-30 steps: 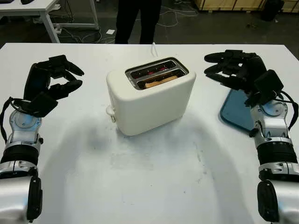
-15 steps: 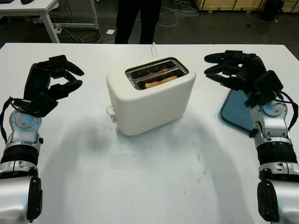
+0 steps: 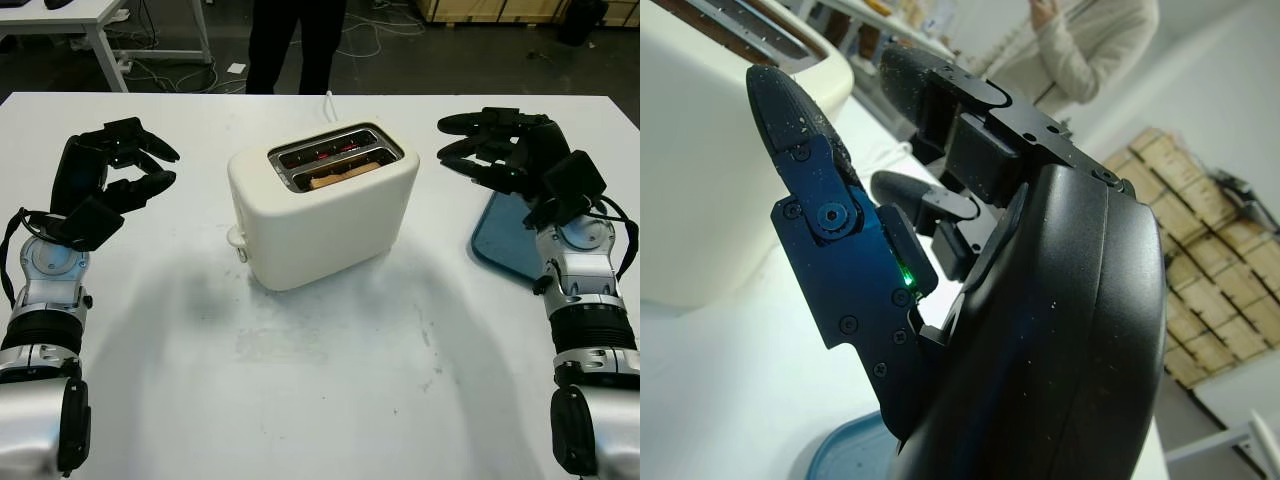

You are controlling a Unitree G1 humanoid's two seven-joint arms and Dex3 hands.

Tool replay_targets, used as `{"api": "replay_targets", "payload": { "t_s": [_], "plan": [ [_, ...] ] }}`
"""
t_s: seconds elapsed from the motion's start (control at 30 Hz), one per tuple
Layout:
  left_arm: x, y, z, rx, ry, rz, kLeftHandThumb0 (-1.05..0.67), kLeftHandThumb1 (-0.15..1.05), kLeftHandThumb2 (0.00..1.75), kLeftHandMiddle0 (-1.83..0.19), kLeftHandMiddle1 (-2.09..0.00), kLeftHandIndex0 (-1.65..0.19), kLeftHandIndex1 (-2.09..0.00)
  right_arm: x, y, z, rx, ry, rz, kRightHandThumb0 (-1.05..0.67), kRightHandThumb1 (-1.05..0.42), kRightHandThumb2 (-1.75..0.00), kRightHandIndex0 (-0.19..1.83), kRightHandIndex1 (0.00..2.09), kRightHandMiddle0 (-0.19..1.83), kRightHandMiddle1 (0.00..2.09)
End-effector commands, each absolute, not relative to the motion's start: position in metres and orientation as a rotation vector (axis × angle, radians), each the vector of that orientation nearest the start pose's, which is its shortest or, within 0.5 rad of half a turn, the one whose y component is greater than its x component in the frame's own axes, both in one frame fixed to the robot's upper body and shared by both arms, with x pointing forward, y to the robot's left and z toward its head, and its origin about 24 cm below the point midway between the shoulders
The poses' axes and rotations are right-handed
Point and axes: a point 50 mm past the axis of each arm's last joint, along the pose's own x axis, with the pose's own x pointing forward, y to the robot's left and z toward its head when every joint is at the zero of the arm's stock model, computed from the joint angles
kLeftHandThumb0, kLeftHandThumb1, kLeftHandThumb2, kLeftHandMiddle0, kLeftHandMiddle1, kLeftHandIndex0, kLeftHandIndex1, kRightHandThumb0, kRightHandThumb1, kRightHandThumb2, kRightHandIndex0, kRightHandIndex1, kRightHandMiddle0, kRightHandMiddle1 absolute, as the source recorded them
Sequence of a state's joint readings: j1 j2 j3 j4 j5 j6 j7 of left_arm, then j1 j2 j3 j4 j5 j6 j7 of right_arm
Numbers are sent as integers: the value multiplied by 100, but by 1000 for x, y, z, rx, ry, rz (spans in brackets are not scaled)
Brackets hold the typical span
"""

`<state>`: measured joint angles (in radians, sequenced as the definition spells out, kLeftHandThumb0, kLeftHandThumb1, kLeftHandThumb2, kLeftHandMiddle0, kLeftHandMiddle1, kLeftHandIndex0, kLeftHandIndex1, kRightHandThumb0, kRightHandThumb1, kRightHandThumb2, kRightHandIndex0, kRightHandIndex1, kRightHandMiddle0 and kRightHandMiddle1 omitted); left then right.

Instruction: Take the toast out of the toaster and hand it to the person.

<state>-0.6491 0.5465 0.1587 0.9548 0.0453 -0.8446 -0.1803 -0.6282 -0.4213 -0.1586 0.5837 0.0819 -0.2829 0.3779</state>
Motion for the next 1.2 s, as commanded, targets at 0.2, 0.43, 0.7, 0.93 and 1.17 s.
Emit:
{"api": "replay_targets", "payload": {
  "t_s": [0.2,0.43,0.7,0.93,1.17],
  "plan": [
    [334,280,152,560,-542,-10,-105,92,28,-84,-120,-76,-106,350,-233,164,-327,-341,184,-58,-70,-1,68,87,91,18],
    [331,280,157,574,-567,-6,-105,92,30,-81,-121,-72,-107,344,-234,173,-373,-355,183,-53,-75,-2,60,87,85,15],
    [333,275,152,566,-544,-24,-105,92,27,-80,-122,-71,-108,343,-231,175,-365,-350,184,-37,-75,0,60,82,85,13],
    [333,273,151,561,-543,-32,-105,92,25,-80,-120,-72,-106,340,-230,176,-381,-350,181,-28,-76,-1,58,81,82,11],
    [333,273,151,565,-544,-28,-105,92,26,-80,-119,-72,-106,335,-233,176,-381,-364,175,-31,-76,0,60,79,84,10]
  ]
}}
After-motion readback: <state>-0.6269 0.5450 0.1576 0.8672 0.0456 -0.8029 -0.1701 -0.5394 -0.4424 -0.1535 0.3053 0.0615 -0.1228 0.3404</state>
